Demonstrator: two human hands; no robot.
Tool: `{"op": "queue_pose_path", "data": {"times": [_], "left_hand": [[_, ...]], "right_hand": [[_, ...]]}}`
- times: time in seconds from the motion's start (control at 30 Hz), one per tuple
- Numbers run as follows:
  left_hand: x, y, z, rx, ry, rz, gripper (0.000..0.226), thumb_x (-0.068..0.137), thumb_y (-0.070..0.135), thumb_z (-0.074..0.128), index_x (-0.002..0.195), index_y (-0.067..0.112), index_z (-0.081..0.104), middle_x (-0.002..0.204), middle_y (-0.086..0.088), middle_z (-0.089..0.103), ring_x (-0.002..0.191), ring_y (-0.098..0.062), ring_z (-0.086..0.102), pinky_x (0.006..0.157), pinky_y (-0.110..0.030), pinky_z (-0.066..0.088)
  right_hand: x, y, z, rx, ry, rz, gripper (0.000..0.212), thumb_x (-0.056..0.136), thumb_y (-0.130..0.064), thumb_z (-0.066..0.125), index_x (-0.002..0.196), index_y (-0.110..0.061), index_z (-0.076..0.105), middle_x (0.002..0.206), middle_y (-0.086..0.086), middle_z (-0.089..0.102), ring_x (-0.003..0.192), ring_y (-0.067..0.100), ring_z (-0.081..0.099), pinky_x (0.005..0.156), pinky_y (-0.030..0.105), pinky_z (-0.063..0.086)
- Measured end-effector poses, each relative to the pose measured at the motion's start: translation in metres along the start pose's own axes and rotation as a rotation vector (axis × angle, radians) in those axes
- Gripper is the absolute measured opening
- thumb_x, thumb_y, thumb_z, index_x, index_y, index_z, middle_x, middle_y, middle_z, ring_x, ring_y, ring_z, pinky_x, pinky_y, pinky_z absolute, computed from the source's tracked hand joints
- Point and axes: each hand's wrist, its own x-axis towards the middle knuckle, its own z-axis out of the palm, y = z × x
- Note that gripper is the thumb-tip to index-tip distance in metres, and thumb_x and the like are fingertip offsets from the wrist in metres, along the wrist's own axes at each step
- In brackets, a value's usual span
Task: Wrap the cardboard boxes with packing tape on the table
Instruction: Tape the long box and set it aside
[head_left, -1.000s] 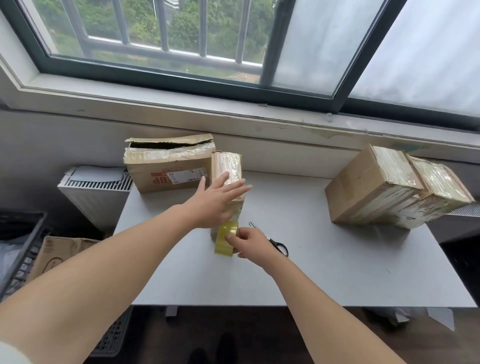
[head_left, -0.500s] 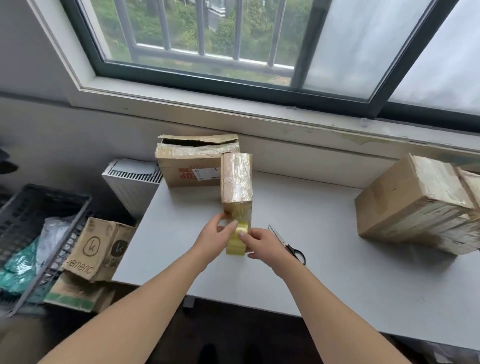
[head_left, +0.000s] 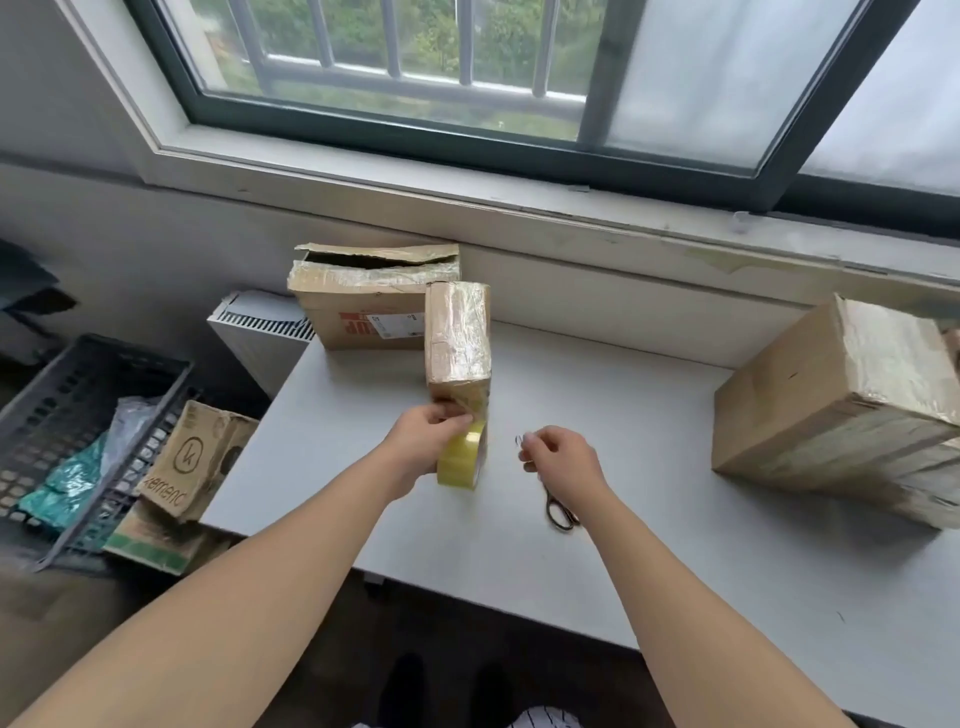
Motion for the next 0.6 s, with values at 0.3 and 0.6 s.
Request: {"op": "queue_pose_path", "data": {"times": [0.3, 0.6], "left_hand": [[0.002, -0.005, 0.017, -0.067, 0.087, 0.018, 0.011, 0.099, 0.02, 0.068, 0.109, 0.021, 0.071, 0.101, 0.001, 0.076, 0.085, -0.015, 0.071, 0.085, -0.036, 0.057], [-0.001, -0.01, 0.023, -0.051, 0.145, 0.039, 0.012, 0.099, 0.02, 0.068, 0.11, 0.021, 0.071, 0.093, 0.004, 0.075, 0.073, -0.009, 0.071, 0.077, -0.031, 0.053]], "right_hand": [[0.02, 0.088, -0.02, -0.802, -0.074, 0.119, 0.025, 0.094, -0.041, 0.056, 0.099, -0.017, 0.053, 0.088, -0.002, 0.056, 0.085, 0.026, 0.057, 0.062, 0.031, 0.041], [0.021, 0.097, -0.007, -0.977, -0.082, 0.041, 0.014, 0.099, -0.025, 0.046, 0.089, -0.016, 0.048, 0.088, 0.001, 0.054, 0.083, 0.028, 0.053, 0.066, 0.03, 0.039]]}}
